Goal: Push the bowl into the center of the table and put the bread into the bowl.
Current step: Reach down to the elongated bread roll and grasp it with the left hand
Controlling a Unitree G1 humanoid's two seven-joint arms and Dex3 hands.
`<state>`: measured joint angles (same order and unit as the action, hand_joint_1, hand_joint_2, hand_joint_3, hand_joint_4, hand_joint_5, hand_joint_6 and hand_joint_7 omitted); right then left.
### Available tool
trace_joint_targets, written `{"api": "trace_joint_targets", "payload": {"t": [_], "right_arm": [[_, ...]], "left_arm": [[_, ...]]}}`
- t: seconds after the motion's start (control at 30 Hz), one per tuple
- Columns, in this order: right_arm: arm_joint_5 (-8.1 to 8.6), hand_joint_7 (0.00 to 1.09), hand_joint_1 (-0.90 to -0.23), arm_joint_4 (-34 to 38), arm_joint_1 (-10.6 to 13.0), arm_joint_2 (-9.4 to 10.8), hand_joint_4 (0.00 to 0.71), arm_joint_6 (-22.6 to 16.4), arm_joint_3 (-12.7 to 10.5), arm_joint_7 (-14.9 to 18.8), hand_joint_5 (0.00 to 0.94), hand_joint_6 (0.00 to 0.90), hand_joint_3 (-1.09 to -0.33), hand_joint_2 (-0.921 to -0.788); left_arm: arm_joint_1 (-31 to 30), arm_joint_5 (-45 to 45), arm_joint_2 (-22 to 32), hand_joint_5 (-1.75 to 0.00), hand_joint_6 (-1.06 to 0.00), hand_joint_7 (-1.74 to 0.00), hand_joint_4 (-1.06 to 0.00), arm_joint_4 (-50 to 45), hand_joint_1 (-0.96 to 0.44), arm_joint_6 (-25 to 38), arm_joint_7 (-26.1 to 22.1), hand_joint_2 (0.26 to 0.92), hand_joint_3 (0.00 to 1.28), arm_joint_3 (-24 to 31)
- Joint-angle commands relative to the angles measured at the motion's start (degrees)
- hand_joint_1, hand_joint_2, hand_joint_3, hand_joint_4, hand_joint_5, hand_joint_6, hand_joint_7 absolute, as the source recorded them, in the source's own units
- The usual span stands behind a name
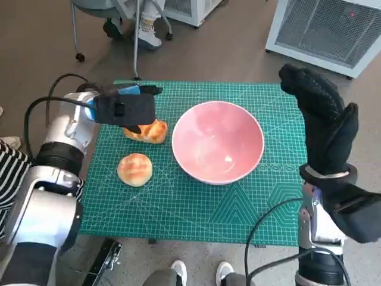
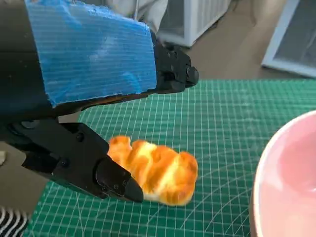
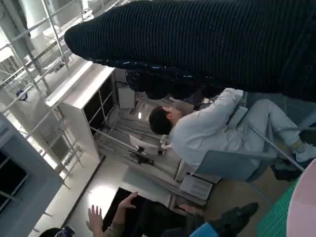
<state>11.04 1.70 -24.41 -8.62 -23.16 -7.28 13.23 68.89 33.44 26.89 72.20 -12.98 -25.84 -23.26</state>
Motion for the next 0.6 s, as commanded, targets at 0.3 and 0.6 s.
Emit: {"api": "trace_joint_targets", "payload": {"t": [0.3,0.6], "right_arm": [[-0.49,0.3,-0.714,-0.46,2.04,-0.01,0.223,0.9,-0.27,-0.85,0.0,0.178,-0.7,-0.921],[-0.48,0.31,-0.714,-0.42,2.41,0.13,0.216,0.75,-0.21,-1.13,0.0,0.181,-0.701,-0.921]], "left_arm": [[0.76,4.0,-3.14,0.0,-0.21,-0.01,-0.1,3.54,-0.01,4.32,3.61,0.754,0.01,-4.39],[-0.58,6.1,-4.87,-0.01,-0.27,-0.02,-0.14,5.06,-0.07,5.86,6.55,0.754,0.01,-6.71]]}}
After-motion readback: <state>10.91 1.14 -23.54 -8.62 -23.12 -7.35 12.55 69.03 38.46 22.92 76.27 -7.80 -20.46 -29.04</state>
